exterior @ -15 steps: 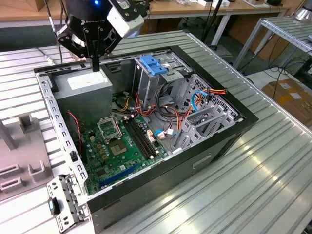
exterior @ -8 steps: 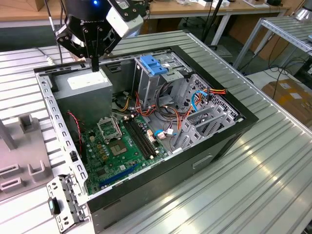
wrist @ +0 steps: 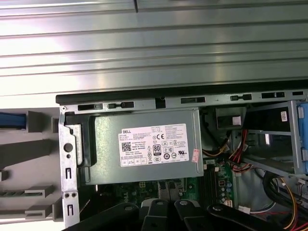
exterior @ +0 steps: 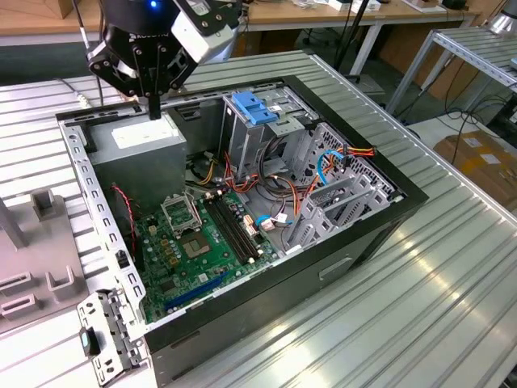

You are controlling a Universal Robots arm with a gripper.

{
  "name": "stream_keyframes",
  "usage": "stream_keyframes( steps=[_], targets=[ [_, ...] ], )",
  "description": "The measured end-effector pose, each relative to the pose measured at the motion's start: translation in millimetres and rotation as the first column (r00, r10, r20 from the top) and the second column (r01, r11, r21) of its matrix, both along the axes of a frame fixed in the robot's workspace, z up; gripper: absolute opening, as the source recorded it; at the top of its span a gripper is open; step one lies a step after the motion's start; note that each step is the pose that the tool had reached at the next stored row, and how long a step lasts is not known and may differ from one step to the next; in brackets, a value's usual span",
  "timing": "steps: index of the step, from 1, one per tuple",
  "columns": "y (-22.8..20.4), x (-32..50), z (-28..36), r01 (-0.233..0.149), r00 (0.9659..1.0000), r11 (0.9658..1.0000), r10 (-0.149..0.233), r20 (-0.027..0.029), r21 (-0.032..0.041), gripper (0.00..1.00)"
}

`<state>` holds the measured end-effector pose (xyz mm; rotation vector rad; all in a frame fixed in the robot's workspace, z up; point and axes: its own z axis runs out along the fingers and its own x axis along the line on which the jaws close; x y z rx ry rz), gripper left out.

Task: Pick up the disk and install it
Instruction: 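Reach for the disk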

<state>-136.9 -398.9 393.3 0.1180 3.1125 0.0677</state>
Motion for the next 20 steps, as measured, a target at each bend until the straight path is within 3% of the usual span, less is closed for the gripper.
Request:
stream_keyframes(
  steps=[20],
  targets=[
    [0.0, -18.2, 0.0, 0.000, 1.0000, 1.0000, 0.000, 0.0000, 0.0000, 0.11]
  ],
)
